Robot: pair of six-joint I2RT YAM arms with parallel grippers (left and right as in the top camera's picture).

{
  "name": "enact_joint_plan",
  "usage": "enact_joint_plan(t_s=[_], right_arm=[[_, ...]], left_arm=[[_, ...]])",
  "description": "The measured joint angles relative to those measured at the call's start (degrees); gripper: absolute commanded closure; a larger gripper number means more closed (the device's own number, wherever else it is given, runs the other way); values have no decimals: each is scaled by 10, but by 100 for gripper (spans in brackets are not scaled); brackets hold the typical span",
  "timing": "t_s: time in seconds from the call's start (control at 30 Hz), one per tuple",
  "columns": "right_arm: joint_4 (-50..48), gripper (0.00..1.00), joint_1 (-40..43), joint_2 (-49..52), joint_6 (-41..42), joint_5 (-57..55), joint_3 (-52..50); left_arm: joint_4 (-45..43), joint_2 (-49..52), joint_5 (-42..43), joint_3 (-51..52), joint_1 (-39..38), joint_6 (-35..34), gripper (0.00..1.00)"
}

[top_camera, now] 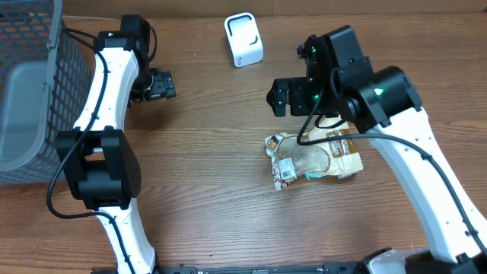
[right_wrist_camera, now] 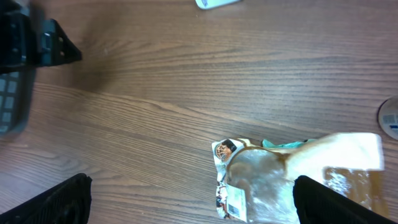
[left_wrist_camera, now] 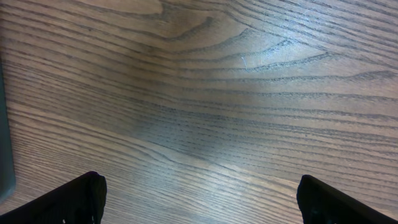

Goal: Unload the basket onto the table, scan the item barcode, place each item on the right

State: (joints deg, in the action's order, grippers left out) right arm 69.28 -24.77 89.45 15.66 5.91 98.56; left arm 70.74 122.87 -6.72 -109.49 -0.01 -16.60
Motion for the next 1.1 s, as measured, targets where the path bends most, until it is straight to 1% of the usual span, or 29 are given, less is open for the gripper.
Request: enact_joint_plan(t_s=[0.2, 0.4, 0.83, 1.1], right_arm=[[0, 0, 0, -45, 0, 0, 0], [0, 0, 0, -115, 0, 0, 0], [2, 0, 0, -231, 0, 0, 0], [2, 0, 0, -349, 0, 0, 0]], left_arm=[[0, 0, 0, 0, 0, 0, 1], [0, 0, 0, 0, 0, 0, 1], [0, 0, 0, 0, 0, 0, 0], [0, 0, 0, 0, 0, 0, 0]])
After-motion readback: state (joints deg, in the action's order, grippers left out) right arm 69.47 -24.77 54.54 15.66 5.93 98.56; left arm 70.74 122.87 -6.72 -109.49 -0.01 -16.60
